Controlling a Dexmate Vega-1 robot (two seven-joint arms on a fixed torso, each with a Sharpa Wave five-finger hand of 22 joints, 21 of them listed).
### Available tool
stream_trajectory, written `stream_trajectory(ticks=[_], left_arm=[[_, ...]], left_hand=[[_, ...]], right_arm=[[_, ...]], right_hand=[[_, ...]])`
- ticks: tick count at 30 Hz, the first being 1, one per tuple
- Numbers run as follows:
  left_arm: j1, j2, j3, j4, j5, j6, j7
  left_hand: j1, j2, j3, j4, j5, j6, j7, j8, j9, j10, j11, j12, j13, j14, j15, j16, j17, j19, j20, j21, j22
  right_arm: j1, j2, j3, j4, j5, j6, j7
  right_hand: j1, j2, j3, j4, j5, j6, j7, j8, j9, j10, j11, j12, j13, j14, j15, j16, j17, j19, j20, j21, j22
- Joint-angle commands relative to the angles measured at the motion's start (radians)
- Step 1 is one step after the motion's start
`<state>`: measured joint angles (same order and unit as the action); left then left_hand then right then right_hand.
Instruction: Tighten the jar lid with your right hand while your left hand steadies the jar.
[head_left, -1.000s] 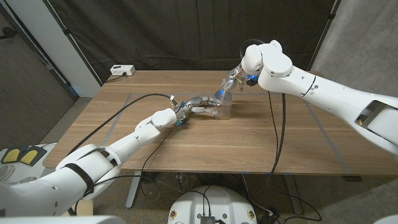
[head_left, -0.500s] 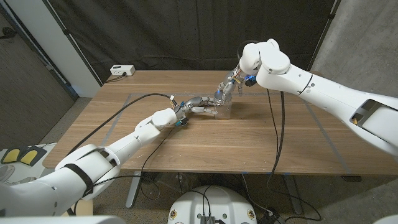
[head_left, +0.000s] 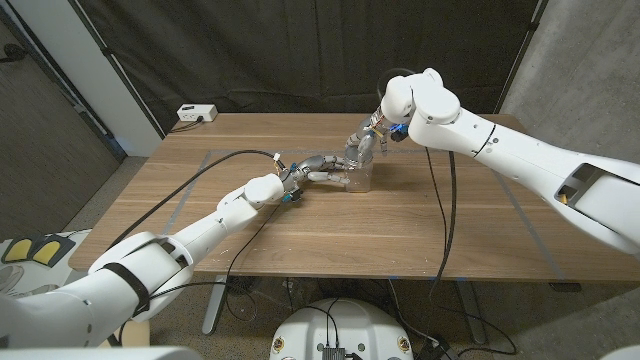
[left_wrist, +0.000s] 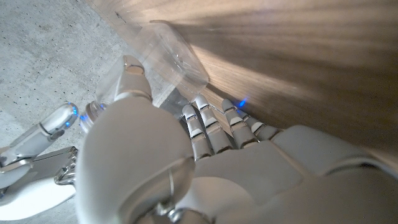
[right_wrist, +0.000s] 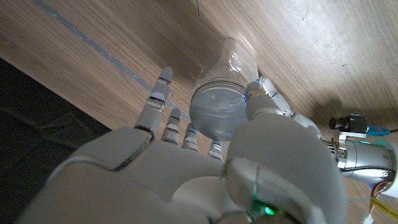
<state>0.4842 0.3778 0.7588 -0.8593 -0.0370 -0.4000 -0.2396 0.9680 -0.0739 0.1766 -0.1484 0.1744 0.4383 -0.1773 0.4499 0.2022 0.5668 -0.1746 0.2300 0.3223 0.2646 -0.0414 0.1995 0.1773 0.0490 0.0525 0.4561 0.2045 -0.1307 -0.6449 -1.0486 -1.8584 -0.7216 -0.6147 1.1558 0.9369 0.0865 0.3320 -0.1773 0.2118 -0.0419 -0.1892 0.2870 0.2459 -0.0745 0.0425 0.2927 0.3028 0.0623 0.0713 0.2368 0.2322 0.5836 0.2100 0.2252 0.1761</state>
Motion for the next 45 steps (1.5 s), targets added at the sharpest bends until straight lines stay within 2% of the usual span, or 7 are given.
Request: stream_trajectory(ticks=[1, 9, 14, 19, 27, 32, 45], left_arm=[[-0.008, -0.007, 0.003, 0.016, 0.0, 0.003, -0.002], [-0.017, -0.014, 0.005, 0.035, 0.003, -0.002, -0.001], [-0.025, -0.022, 0.007, 0.055, 0.001, -0.008, -0.006], [-0.03, -0.027, 0.01, 0.068, 0.003, -0.014, -0.005], [-0.035, -0.031, 0.01, 0.081, 0.002, -0.018, -0.005], [-0.04, -0.036, 0.011, 0.092, 0.0, -0.022, -0.009], [-0.039, -0.035, 0.011, 0.09, 0.001, -0.02, -0.006]], left_hand=[[0.126, 0.139, 0.003, 0.006, 0.004, 0.094, 0.035, 0.004, 0.009, 0.004, 0.0, 0.0, 0.005, 0.0, -0.093, 0.0, 0.003, -0.016, 0.078, -0.002, 0.002], [0.126, 0.139, 0.003, 0.005, 0.004, 0.095, 0.034, 0.004, 0.009, 0.004, 0.001, -0.001, 0.005, -0.001, -0.092, -0.001, 0.003, -0.017, 0.077, -0.002, 0.003], [0.127, 0.139, 0.003, 0.005, 0.004, 0.094, 0.036, 0.002, 0.009, 0.004, 0.002, -0.001, 0.006, -0.002, -0.093, -0.001, 0.003, -0.017, 0.077, -0.002, 0.003], [0.128, 0.139, 0.003, 0.005, 0.004, 0.093, 0.036, 0.002, 0.009, 0.001, 0.002, -0.002, 0.006, -0.003, -0.093, -0.001, 0.003, -0.018, 0.077, -0.002, 0.003], [0.128, 0.141, 0.002, 0.005, 0.004, 0.093, 0.037, 0.001, 0.009, 0.002, 0.002, -0.002, 0.006, -0.004, -0.092, -0.002, 0.003, -0.018, 0.077, -0.002, 0.003], [0.127, 0.14, 0.002, 0.005, 0.004, 0.093, 0.035, 0.0, 0.01, 0.003, 0.002, -0.002, 0.007, -0.005, -0.093, -0.002, 0.002, -0.019, 0.078, -0.003, 0.003], [0.128, 0.141, 0.001, 0.005, 0.004, 0.093, 0.032, -0.001, 0.01, 0.0, -0.001, -0.003, 0.007, -0.007, -0.092, -0.002, 0.002, -0.02, 0.08, -0.003, 0.003]], right_arm=[[-0.018, 0.017, 0.013, 0.023, -0.018, 0.006, -0.023], [-0.038, 0.026, 0.033, 0.029, -0.003, -0.008, -0.053], [-0.054, 0.032, 0.05, 0.027, 0.011, -0.031, -0.086], [-0.07, 0.035, 0.054, 0.016, 0.005, -0.06, -0.133], [-0.075, 0.049, 0.032, 0.015, -0.023, -0.113, -0.166], [-0.075, 0.061, 0.018, 0.015, -0.042, -0.163, -0.175], [-0.068, 0.109, -0.039, 0.03, -0.114, -0.393, -0.201]], right_hand=[[0.055, -0.002, 0.002, 0.012, 0.004, 0.072, 0.02, 0.025, -0.001, 0.077, -0.009, 0.045, 0.007, 0.092, -0.045, 0.033, 0.013, 0.113, -0.015, 0.022, -0.003], [0.058, -0.017, -0.041, 0.031, 0.009, 0.15, 0.051, 0.041, -0.005, 0.183, 0.004, 0.104, 0.012, 0.229, -0.095, 0.089, 0.039, 0.26, -0.101, 0.044, -0.004], [-0.002, -0.016, -0.087, 0.069, 0.011, 0.197, 0.065, 0.046, -0.007, 0.249, 0.03, 0.14, 0.012, 0.321, -0.108, 0.123, 0.057, 0.361, -0.151, 0.055, -0.005], [-0.045, -0.016, -0.108, 0.09, 0.012, 0.254, 0.073, 0.06, -0.007, 0.296, 0.041, 0.161, 0.007, 0.381, -0.118, 0.13, 0.057, 0.415, -0.181, 0.056, -0.006], [-0.065, 0.001, -0.115, 0.098, 0.008, 0.32, 0.094, 0.072, -0.008, 0.39, 0.066, 0.196, -0.009, 0.531, -0.126, 0.144, 0.045, 0.539, -0.243, 0.067, -0.006], [-0.069, 0.012, -0.114, 0.097, 0.002, 0.354, 0.132, 0.076, -0.01, 0.45, 0.085, 0.216, -0.022, 0.633, -0.149, 0.155, 0.039, 0.619, -0.285, 0.075, -0.006], [-0.092, 0.056, -0.104, 0.112, -0.017, 0.414, 0.217, 0.082, -0.014, 0.579, 0.122, 0.255, -0.045, 0.833, -0.161, 0.19, 0.058, 0.748, -0.328, 0.084, -0.004]])
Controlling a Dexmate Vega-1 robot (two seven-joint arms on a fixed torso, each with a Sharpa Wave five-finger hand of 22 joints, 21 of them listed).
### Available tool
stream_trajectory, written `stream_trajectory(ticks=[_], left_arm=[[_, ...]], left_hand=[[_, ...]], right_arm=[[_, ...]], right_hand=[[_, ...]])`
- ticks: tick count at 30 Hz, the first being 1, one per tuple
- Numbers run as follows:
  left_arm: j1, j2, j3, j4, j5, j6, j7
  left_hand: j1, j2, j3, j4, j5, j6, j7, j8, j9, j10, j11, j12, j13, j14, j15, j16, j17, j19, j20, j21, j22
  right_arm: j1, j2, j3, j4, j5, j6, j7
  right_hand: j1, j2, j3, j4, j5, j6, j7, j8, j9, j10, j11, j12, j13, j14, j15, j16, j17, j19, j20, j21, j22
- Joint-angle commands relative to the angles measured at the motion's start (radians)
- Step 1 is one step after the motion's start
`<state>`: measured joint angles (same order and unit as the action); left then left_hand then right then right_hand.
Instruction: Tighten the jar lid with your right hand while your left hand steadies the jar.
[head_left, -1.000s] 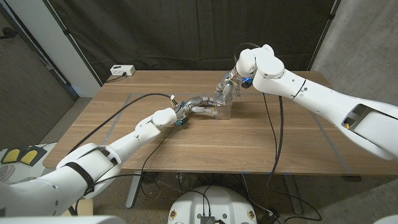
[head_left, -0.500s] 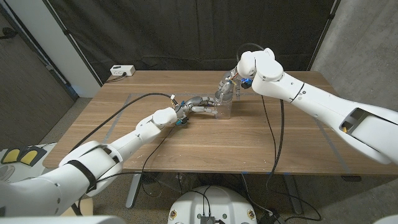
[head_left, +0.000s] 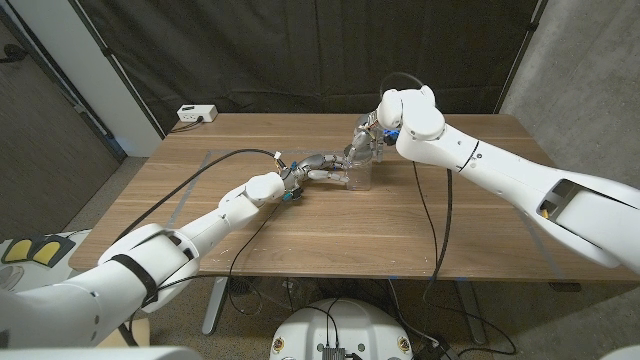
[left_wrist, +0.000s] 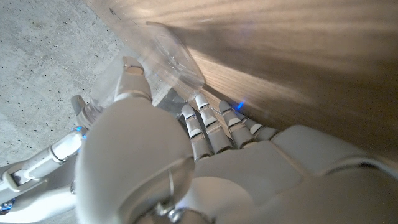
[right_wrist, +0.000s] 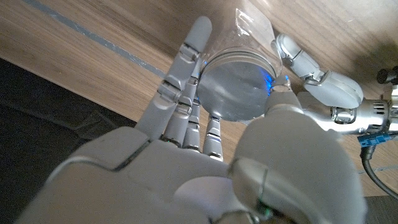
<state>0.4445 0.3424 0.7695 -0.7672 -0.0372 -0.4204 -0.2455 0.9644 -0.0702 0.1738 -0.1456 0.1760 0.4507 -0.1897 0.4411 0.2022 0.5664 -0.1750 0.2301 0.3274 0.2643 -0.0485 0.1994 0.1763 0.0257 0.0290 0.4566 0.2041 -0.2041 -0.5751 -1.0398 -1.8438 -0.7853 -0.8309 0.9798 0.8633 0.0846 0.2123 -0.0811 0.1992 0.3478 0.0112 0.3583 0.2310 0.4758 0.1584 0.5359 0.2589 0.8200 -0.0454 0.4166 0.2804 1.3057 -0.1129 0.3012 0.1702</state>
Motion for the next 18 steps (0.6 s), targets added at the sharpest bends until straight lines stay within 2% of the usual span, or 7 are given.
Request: stream_trajectory(ticks=[1, 3, 7, 8, 11, 16, 18], left_arm=[[0.0, 0.001, 0.0, -0.003, 0.001, 0.001, 0.0], [0.002, 0.003, 0.001, -0.008, 0.003, 0.004, 0.002], [0.006, 0.007, -0.001, -0.02, 0.002, 0.012, 0.003], [0.006, 0.008, 0.0, -0.023, 0.004, 0.014, 0.004], [0.008, 0.01, -0.001, -0.028, 0.004, 0.017, 0.005], [0.007, 0.01, 0.0, -0.03, 0.006, 0.019, 0.006], [0.006, 0.008, 0.0, -0.028, 0.005, 0.018, 0.005]], left_hand=[[0.132, 0.137, 0.004, 0.002, 0.002, 0.082, 0.044, 0.009, 0.01, 0.002, -0.001, -0.003, 0.002, -0.006, -0.086, -0.002, 0.003, 0.003, 0.102, -0.003, 0.004], [0.132, 0.137, 0.004, 0.002, 0.002, 0.079, 0.043, 0.007, 0.01, 0.002, -0.001, -0.003, 0.002, -0.007, -0.085, -0.002, 0.003, 0.003, 0.103, -0.003, 0.004], [0.132, 0.137, 0.003, 0.002, 0.002, 0.08, 0.042, 0.007, 0.01, 0.004, -0.006, -0.002, 0.002, -0.006, -0.086, -0.002, 0.003, 0.004, 0.102, -0.003, 0.004], [0.132, 0.137, 0.003, 0.002, 0.002, 0.079, 0.044, 0.007, 0.01, 0.003, -0.005, -0.003, 0.002, -0.007, -0.086, -0.002, 0.003, 0.003, 0.102, -0.003, 0.004], [0.133, 0.137, 0.003, 0.001, 0.002, 0.079, 0.044, 0.007, 0.01, 0.002, -0.002, -0.003, 0.003, -0.007, -0.084, -0.002, 0.003, 0.003, 0.104, -0.004, 0.004], [0.133, 0.137, 0.003, 0.001, 0.002, 0.079, 0.045, 0.006, 0.01, 0.002, 0.0, -0.003, 0.003, -0.007, -0.084, -0.002, 0.003, 0.003, 0.102, -0.003, 0.004], [0.134, 0.137, 0.003, 0.001, 0.002, 0.08, 0.045, 0.006, 0.01, 0.001, -0.002, -0.004, 0.003, -0.007, -0.085, -0.002, 0.003, 0.003, 0.101, -0.003, 0.004]], right_arm=[[0.009, 0.038, -0.053, 0.015, -0.048, -0.182, -0.026], [-0.001, 0.041, -0.044, 0.013, -0.034, -0.207, -0.052], [0.019, 0.058, -0.079, 0.031, -0.045, -0.313, -0.059], [0.019, 0.063, -0.082, 0.032, -0.042, -0.342, -0.071], [0.058, 0.073, -0.129, 0.053, -0.029, -0.431, -0.063], [0.066, 0.076, -0.126, 0.056, 0.068, -0.505, -0.149], [0.068, 0.073, -0.12, 0.052, 0.116, -0.531, -0.19]], right_hand=[[-0.023, 0.064, 0.017, 0.019, -0.007, 0.027, 0.024, 0.01, 0.001, 0.036, 0.014, 0.016, 0.0, 0.085, -0.043, 0.013, 0.013, 0.028, -0.006, 0.007, 0.002], [-0.03, 0.076, 0.023, 0.026, -0.013, 0.038, 0.05, 0.013, 0.004, 0.057, 0.029, 0.026, 0.002, 0.118, -0.043, 0.02, 0.022, 0.05, -0.012, 0.01, 0.003], [-0.043, 0.093, 0.038, 0.04, -0.013, 0.057, 0.089, 0.019, 0.01, 0.089, 0.051, 0.039, 0.005, 0.171, -0.036, 0.033, 0.038, 0.082, -0.014, 0.019, 0.005], [-0.046, 0.099, 0.049, 0.047, -0.009, 0.066, 0.114, 0.022, 0.013, 0.095, 0.056, 0.042, 0.008, 0.19, -0.036, 0.037, 0.047, 0.088, -0.015, 0.022, 0.005], [-0.048, 0.103, 0.072, 0.055, 0.0, 0.078, 0.142, 0.025, 0.018, 0.12, 0.057, 0.052, 0.011, 0.232, -0.023, 0.046, 0.061, 0.099, -0.015, 0.033, 0.005], [-0.061, 0.099, 0.098, 0.068, 0.007, 0.087, 0.179, 0.025, 0.026, 0.154, 0.059, 0.066, 0.017, 0.271, -0.007, 0.047, 0.075, 0.107, -0.012, 0.053, 0.003], [-0.066, 0.097, 0.119, 0.075, 0.012, 0.108, 0.191, 0.029, 0.031, 0.183, 0.06, 0.077, 0.022, 0.312, 0.0, 0.048, 0.08, 0.109, -0.01, 0.071, 0.003]])
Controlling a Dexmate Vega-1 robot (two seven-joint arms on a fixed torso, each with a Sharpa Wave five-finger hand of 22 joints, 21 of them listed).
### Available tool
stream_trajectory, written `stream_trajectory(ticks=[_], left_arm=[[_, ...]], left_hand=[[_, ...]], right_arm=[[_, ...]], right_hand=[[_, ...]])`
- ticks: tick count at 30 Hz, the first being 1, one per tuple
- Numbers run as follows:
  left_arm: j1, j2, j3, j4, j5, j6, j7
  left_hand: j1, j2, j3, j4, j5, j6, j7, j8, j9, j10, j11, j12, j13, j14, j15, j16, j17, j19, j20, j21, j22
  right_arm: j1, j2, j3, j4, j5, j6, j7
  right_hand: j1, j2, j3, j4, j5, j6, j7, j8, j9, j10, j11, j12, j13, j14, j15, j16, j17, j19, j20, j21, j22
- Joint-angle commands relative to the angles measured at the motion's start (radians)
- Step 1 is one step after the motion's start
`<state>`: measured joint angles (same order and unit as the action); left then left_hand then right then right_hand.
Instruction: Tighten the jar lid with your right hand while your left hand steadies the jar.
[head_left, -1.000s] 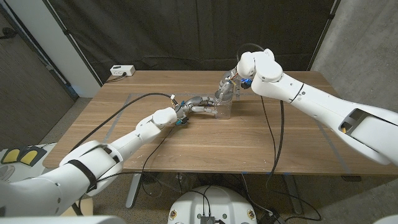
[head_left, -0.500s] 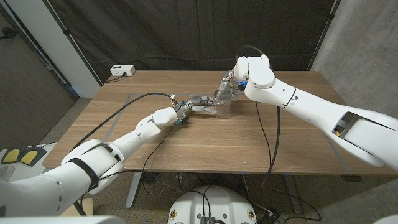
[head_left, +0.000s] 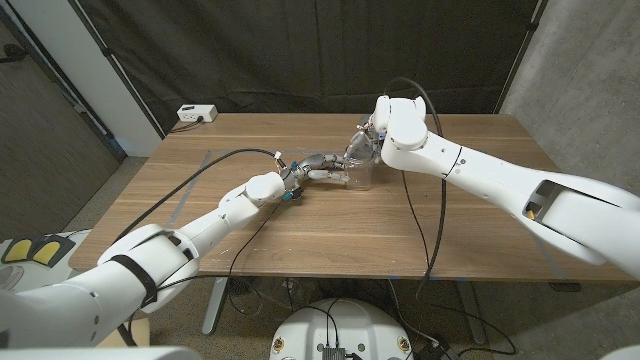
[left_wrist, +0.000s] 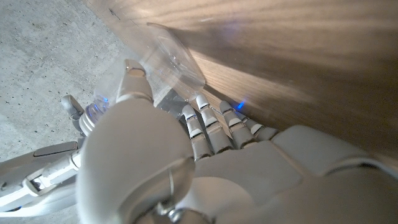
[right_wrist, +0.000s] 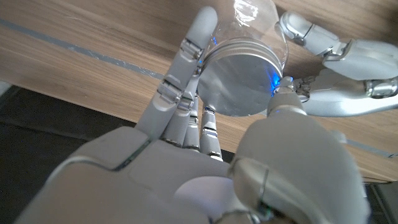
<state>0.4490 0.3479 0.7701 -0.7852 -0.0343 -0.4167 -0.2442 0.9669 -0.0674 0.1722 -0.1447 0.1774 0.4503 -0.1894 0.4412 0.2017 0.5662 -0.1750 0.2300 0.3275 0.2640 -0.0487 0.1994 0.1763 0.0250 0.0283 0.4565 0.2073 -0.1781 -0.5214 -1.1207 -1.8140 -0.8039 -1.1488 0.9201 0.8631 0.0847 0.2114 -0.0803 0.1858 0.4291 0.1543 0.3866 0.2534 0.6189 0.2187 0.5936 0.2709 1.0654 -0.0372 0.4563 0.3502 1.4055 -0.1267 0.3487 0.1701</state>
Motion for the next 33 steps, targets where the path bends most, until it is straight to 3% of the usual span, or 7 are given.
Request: stream_trajectory(ticks=[1, 14, 17, 21, 25, 29, 33], left_arm=[[0.002, 0.003, 0.0, -0.011, 0.003, 0.015, 0.004], [-0.001, 0.002, 0.002, -0.012, 0.008, 0.021, 0.008], [-0.003, 0.001, 0.004, -0.011, 0.009, 0.022, 0.005], [-0.004, -0.001, 0.003, -0.011, 0.009, 0.02, 0.007], [-0.003, 0.001, 0.003, -0.016, 0.01, 0.023, 0.009], [-0.002, 0.002, 0.003, -0.019, 0.012, 0.025, 0.013], [-0.002, 0.002, 0.001, -0.022, 0.01, 0.025, 0.013]], left_hand=[[0.131, 0.134, 0.005, 0.0, 0.001, 0.08, 0.044, 0.006, 0.01, 0.0, -0.006, -0.004, 0.003, -0.008, -0.084, -0.002, 0.003, 0.003, 0.103, -0.003, 0.001], [0.13, 0.135, 0.003, 0.001, 0.001, 0.08, 0.043, 0.005, 0.01, 0.001, -0.004, -0.004, 0.003, -0.007, -0.085, -0.002, 0.003, 0.004, 0.1, -0.003, 0.001], [0.13, 0.135, 0.003, 0.001, 0.001, 0.078, 0.044, 0.004, 0.01, 0.001, -0.001, -0.004, 0.003, -0.008, -0.084, -0.002, 0.003, 0.002, 0.102, -0.004, 0.001], [0.13, 0.135, 0.003, 0.001, 0.001, 0.077, 0.043, 0.003, 0.01, -0.001, -0.003, -0.005, 0.003, -0.009, -0.084, -0.002, 0.003, 0.0, 0.103, -0.004, 0.001], [0.13, 0.134, 0.002, 0.001, 0.001, 0.072, 0.046, 0.001, 0.011, -0.004, 0.0, -0.006, 0.003, -0.009, -0.084, -0.003, 0.003, -0.001, 0.103, -0.005, 0.001], [0.129, 0.134, 0.002, 0.001, 0.001, 0.07, 0.046, -0.001, 0.011, -0.008, -0.001, -0.008, 0.003, -0.012, -0.082, -0.003, 0.003, -0.004, 0.105, -0.006, 0.001], [0.128, 0.134, 0.001, 0.002, 0.001, 0.069, 0.048, -0.001, 0.011, -0.007, 0.002, -0.007, 0.003, -0.012, -0.082, -0.003, 0.003, -0.005, 0.105, -0.006, 0.001]], right_arm=[[0.042, 0.017, -0.035, 0.019, 0.16, -0.22, -0.153], [0.021, -0.022, 0.05, 0.002, 0.376, -0.208, -0.268], [0.045, -0.061, 0.019, -0.025, 0.436, -0.169, -0.295], [0.083, -0.096, -0.043, -0.064, 0.459, -0.161, -0.349], [0.087, -0.135, -0.06, -0.123, 0.473, -0.135, -0.411], [0.032, -0.175, -0.011, -0.2, 0.483, -0.081, -0.505], [-0.033, -0.21, 0.049, -0.247, 0.489, 0.002, -0.587]], right_hand=[[-0.068, 0.097, 0.125, 0.075, 0.026, 0.031, 0.049, 0.002, 0.01, 0.046, 0.0, 0.022, 0.011, 0.07, -0.006, 0.005, 0.011, 0.009, 0.004, 0.028, 0.003], [-0.129, 0.075, 0.193, 0.105, 0.02, 0.147, 0.062, 0.013, 0.029, 0.223, -0.002, 0.031, -0.04, 0.184, 0.004, -0.069, -0.02, -0.005, -0.004, 0.139, 0.002], [-0.236, 0.004, 0.127, 0.117, -0.011, 0.071, 0.058, -0.048, 0.025, 0.094, 0.0, -0.063, -0.055, 0.066, 0.035, -0.169, -0.026, -0.072, 0.051, 0.074, -0.003], [-0.33, -0.02, 0.083, 0.126, -0.013, -0.054, 0.046, -0.118, 0.03, -0.054, -0.001, -0.141, -0.038, -0.096, 0.073, -0.244, 0.001, -0.133, 0.139, -0.037, -0.005], [-0.392, -0.051, 0.053, 0.127, -0.008, -0.161, -0.021, -0.17, 0.023, -0.16, -0.001, -0.201, -0.033, -0.277, 0.106, -0.276, -0.002, -0.276, 0.249, -0.152, -0.003], [-0.412, -0.081, 0.034, 0.101, -0.002, -0.296, -0.089, -0.202, -0.004, -0.323, -0.008, -0.288, -0.029, -0.52, 0.17, -0.283, -0.022, -0.489, 0.343, -0.182, -0.002], [-0.441, -0.096, 0.014, 0.087, 0.001, -0.432, -0.128, -0.203, -0.028, -0.461, -0.025, -0.361, -0.026, -0.735, 0.212, -0.28, -0.055, -0.7, 0.348, -0.183, -0.002]])
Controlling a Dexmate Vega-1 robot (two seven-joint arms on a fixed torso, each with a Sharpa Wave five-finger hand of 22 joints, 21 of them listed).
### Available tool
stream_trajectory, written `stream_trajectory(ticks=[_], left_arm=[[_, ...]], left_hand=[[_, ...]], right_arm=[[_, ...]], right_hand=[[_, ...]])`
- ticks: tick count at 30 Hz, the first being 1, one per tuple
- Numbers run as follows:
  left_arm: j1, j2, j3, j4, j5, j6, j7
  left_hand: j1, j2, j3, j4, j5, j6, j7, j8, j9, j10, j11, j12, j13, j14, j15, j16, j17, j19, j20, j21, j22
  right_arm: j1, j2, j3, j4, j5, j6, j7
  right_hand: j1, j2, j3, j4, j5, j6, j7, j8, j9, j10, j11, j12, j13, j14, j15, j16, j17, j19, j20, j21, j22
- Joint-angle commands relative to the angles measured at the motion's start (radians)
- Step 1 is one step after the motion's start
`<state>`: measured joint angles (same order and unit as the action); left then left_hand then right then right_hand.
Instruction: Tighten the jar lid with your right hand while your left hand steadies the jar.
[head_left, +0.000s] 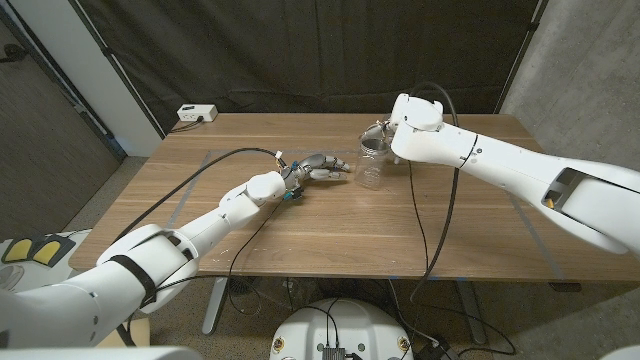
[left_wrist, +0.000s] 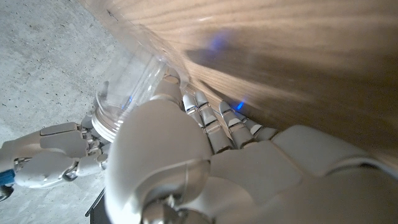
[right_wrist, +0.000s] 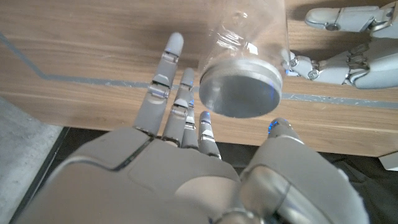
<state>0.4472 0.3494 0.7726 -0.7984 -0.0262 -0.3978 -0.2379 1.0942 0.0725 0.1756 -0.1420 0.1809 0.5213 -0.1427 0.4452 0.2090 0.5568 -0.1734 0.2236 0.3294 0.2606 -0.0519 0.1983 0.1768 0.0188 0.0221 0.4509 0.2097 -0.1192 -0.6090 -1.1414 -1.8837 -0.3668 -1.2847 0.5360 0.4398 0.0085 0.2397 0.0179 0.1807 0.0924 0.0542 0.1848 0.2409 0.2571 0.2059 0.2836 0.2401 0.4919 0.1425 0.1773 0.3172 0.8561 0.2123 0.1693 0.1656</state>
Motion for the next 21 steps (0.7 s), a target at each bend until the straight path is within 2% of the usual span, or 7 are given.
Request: stream_trajectory(ticks=[1, 4, 12, 15, 19, 20, 21], left_arm=[[0.001, 0.001, -0.002, -0.011, 0.002, 0.006, 0.009], [0.004, 0.006, -0.004, -0.024, 0.004, 0.011, 0.012], [0.033, 0.04, -0.037, -0.106, -0.021, 0.012, 0.031], [0.044, 0.055, -0.059, -0.14, -0.048, 0.001, 0.023], [0.066, 0.083, -0.089, -0.208, -0.073, -0.008, 0.031], [0.072, 0.089, -0.097, -0.224, -0.081, -0.011, 0.034], [0.077, 0.095, -0.103, -0.239, -0.084, -0.016, 0.041]], left_hand=[[0.0, -0.006, -0.003, -0.001, -0.002, -0.002, 0.001, -0.005, 0.003, 0.002, 0.0, 0.0, 0.002, -0.008, -0.078, -0.002, 0.003, 0.001, 0.111, -0.001, -0.001], [-0.002, -0.005, -0.004, 0.001, -0.002, -0.001, 0.0, -0.006, 0.004, 0.002, 0.011, 0.0, 0.002, -0.01, -0.078, -0.003, 0.003, -0.001, 0.113, -0.001, -0.001], [-0.028, -0.009, -0.015, 0.011, -0.002, -0.084, 0.007, -0.042, 0.004, -0.078, 0.018, -0.024, 0.002, -0.026, -0.063, -0.007, 0.005, -0.015, 0.121, -0.007, -0.001], [-0.103, -0.024, -0.046, 0.035, 0.006, -0.243, 0.055, -0.127, -0.002, -0.229, 0.052, -0.037, -0.004, -0.101, -0.03, -0.018, 0.007, -0.053, 0.133, -0.023, 0.0], [-0.186, -0.04, -0.082, 0.059, 0.02, -0.379, 0.077, -0.216, -0.007, -0.398, 0.112, -0.038, -0.017, -0.227, 0.022, -0.026, 0.006, -0.113, 0.14, -0.052, 0.0], [-0.201, -0.042, -0.087, 0.064, 0.021, -0.41, 0.082, -0.233, -0.009, -0.429, 0.115, -0.039, -0.019, -0.245, 0.027, -0.023, 0.006, -0.127, 0.143, -0.058, 0.0], [-0.212, -0.042, -0.092, 0.067, 0.024, -0.437, 0.083, -0.247, -0.01, -0.468, 0.12, -0.042, -0.023, -0.275, 0.038, -0.025, 0.006, -0.135, 0.147, -0.062, 0.001]], right_arm=[[-0.11, -0.129, 0.088, -0.186, 0.055, 0.155, -0.221], [-0.17, -0.139, 0.137, -0.211, 0.048, 0.195, -0.289], [-0.368, -0.142, 0.324, -0.228, 0.082, 0.399, -0.489], [-0.434, -0.138, 0.389, -0.224, 0.104, 0.479, -0.55], [-0.53, -0.121, 0.501, -0.194, 0.183, 0.626, -0.62], [-0.553, -0.114, 0.53, -0.181, 0.208, 0.667, -0.636], [-0.575, -0.108, 0.557, -0.166, 0.234, 0.717, -0.649]], right_hand=[[-0.027, -0.024, -0.02, -0.01, 0.007, -0.118, -0.033, -0.004, -0.017, -0.12, -0.013, -0.06, 0.005, -0.189, 0.033, 0.0, -0.026, -0.177, 0.009, -0.003, 0.003], [-0.054, -0.042, -0.04, -0.009, 0.011, -0.171, -0.044, -0.002, -0.02, -0.196, -0.022, -0.083, 0.007, -0.265, 0.049, 0.002, -0.038, -0.245, 0.009, -0.001, 0.003], [-0.079, -0.028, -0.046, -0.001, 0.016, -0.112, -0.054, 0.032, -0.024, -0.171, -0.042, -0.065, 0.008, -0.301, 0.037, 0.016, -0.049, -0.317, 0.009, 0.001, 0.004], [-0.074, -0.016, -0.042, -0.006, 0.015, -0.078, -0.052, 0.041, -0.027, -0.143, -0.053, -0.054, 0.008, -0.304, 0.023, 0.02, -0.056, -0.339, 0.009, 0.002, 0.004], [-0.075, -0.014, -0.042, -0.01, 0.012, -0.067, -0.052, 0.042, -0.029, -0.138, -0.071, -0.055, 0.007, -0.324, 0.011, 0.017, -0.063, -0.391, 0.008, -0.006, 0.003], [-0.094, -0.01, -0.047, -0.004, 0.009, -0.061, -0.054, 0.039, -0.031, -0.134, -0.074, -0.056, 0.006, -0.332, 0.009, 0.022, -0.066, -0.469, 0.006, -0.011, 0.002], [-0.093, -0.009, -0.047, -0.007, 0.009, -0.059, -0.057, 0.038, -0.031, -0.135, -0.08, -0.057, 0.006, -0.344, 0.005, 0.02, -0.069, -0.492, 0.007, -0.008, 0.002]])
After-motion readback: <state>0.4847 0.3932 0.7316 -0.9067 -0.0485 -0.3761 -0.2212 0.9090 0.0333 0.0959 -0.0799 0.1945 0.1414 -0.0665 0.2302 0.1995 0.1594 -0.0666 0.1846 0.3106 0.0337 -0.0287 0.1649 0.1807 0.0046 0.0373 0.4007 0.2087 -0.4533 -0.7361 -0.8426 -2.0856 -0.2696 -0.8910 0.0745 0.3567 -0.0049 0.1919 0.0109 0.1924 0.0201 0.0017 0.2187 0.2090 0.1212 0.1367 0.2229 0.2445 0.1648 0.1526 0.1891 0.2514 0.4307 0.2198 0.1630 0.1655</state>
